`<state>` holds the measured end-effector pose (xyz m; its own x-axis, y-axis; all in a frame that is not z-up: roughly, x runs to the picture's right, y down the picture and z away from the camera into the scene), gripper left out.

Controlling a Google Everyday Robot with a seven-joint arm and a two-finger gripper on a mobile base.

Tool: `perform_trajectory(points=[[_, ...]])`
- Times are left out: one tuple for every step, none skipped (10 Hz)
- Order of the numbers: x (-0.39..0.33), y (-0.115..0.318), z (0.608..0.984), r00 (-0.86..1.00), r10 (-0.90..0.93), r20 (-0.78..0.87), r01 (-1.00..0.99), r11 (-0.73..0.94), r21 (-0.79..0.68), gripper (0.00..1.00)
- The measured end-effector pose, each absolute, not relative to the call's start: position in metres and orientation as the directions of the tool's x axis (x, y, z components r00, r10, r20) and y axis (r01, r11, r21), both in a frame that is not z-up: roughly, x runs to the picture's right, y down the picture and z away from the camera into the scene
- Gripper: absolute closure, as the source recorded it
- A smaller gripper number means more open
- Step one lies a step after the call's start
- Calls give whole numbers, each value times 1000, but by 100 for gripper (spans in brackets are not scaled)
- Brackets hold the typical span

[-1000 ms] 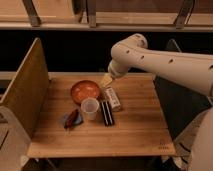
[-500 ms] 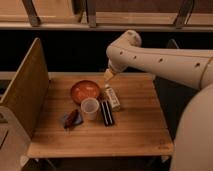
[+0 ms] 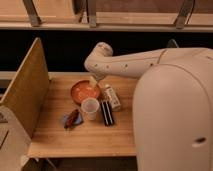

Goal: Drag the ceramic bowl in a circle

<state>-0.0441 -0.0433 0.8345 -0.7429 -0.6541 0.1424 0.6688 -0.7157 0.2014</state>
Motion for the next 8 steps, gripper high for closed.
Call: perform_trajectory(points=[[-57, -32, 846, -745, -652, 141, 665, -709, 235, 20], [-66, -24, 856, -743, -654, 139, 665, -699, 265, 20], [-77, -16, 867, -741, -659, 131, 663, -686, 301, 20], [-79, -15, 869, -740, -660, 129, 663, -683, 307, 20], [-78, -15, 869, -740, -660, 129, 663, -683, 306, 20], [-78, -15, 869, -740, -660, 129, 663, -683, 306, 20], [-79, -14, 868, -740, -661, 128, 662, -681, 312, 20], [-80, -8, 864, -740, -660, 130, 660, -674, 330, 20]])
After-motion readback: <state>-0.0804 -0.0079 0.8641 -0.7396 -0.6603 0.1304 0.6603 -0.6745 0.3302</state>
